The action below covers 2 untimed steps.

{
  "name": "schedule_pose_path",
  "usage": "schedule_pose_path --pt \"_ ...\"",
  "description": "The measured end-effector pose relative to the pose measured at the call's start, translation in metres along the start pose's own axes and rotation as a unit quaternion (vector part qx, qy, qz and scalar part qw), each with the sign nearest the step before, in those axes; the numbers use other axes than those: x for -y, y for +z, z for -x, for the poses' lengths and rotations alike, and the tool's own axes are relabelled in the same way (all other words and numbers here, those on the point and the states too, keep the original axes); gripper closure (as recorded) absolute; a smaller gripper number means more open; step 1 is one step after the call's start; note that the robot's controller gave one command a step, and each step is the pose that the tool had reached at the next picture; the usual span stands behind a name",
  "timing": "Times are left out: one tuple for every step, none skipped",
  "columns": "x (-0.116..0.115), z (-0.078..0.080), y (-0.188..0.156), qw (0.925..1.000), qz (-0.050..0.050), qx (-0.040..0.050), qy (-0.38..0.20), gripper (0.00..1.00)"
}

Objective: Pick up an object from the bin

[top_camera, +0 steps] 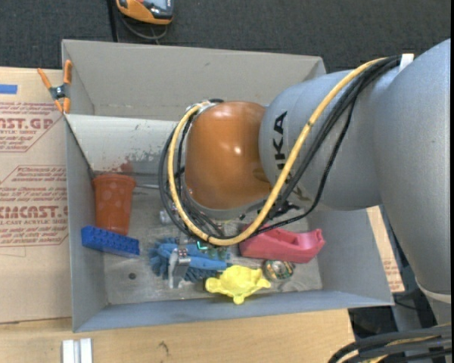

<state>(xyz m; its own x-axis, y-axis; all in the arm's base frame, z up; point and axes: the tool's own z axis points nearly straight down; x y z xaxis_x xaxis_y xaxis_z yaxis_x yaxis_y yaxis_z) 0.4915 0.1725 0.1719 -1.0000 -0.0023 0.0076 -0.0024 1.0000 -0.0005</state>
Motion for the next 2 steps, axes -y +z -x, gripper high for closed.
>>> schedule_pose_path --pt "0.001 0.002 -0.004 1.0 0.001 0.0038 0.001 0.0" --pt "0.032 -0.003 0.061 0.9993 0.002 0.0057 0.038 0.0"
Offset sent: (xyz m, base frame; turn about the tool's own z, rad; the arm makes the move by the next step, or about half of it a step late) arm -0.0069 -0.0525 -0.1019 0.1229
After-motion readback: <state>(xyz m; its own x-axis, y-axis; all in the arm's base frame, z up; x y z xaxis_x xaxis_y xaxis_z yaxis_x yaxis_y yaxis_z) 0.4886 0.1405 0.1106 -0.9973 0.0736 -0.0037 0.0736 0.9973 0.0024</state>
